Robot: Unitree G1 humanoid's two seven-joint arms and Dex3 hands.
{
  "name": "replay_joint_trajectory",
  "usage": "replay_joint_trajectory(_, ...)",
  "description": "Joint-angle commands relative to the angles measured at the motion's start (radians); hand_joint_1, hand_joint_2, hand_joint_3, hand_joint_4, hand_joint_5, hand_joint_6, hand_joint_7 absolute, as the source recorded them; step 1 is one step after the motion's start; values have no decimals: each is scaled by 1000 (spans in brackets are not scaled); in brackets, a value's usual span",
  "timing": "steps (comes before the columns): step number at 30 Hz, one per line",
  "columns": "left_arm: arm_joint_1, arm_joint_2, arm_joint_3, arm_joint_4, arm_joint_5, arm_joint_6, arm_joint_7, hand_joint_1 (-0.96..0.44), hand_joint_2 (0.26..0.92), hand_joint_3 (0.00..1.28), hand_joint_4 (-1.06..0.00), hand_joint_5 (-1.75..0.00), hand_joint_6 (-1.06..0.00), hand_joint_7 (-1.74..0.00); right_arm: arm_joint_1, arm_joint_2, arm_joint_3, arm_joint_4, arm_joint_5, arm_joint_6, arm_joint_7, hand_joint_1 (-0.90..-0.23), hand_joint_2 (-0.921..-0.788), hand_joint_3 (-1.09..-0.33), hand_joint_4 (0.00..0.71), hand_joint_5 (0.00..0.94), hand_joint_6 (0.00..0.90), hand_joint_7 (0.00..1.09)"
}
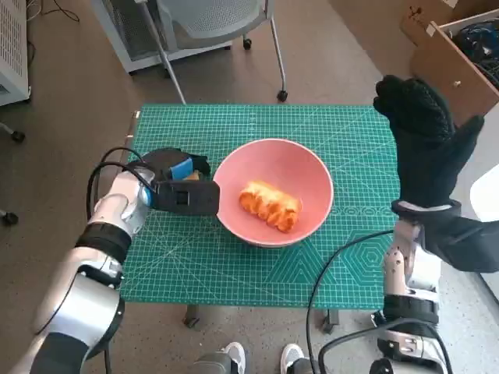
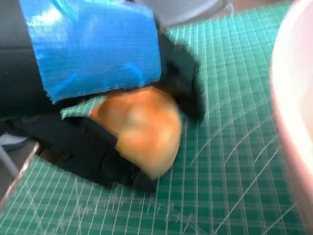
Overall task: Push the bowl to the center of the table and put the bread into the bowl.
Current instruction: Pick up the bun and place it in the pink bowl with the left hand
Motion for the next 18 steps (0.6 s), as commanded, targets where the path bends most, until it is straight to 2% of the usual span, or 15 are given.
replay_joint_trajectory(1, 1, 70, 79, -146, -72, -46, -27, 1, 921, 111, -620, -1235, -594, -1196, 24, 2, 1, 5, -8, 4, -14, -604, -921, -747, 230, 0, 43, 501)
replay_joint_trajectory(4, 30, 98, 124, -254, -111, -66, -37, 1, 920, 98, -640, -1215, -606, -1187, 22, 2, 2, 9, -9, 3, -15, -604, -921, -747, 230, 0, 43, 502)
replay_joint_trajectory(8, 88, 129, 212, -479, -193, -79, -61, 2, 920, 80, -665, -1146, -620, -1217, 17, 3, 3, 20, -10, -4, -15, -605, -921, -747, 229, 0, 42, 503)
replay_joint_trajectory(13, 142, 127, 287, -744, -245, 2, -89, 3, 920, 71, -676, -1118, -630, -1224, 15, 6, 4, 26, -5, -8, -10, -606, -921, -749, 224, 0, 41, 504)
replay_joint_trajectory(18, 189, 103, 325, -935, -254, 74, -86, 3, 919, 42, -733, -1099, -643, -1170, 14, 6, 4, 28, -2, -6, -8, -606, -921, -754, 221, 0, 41, 506)
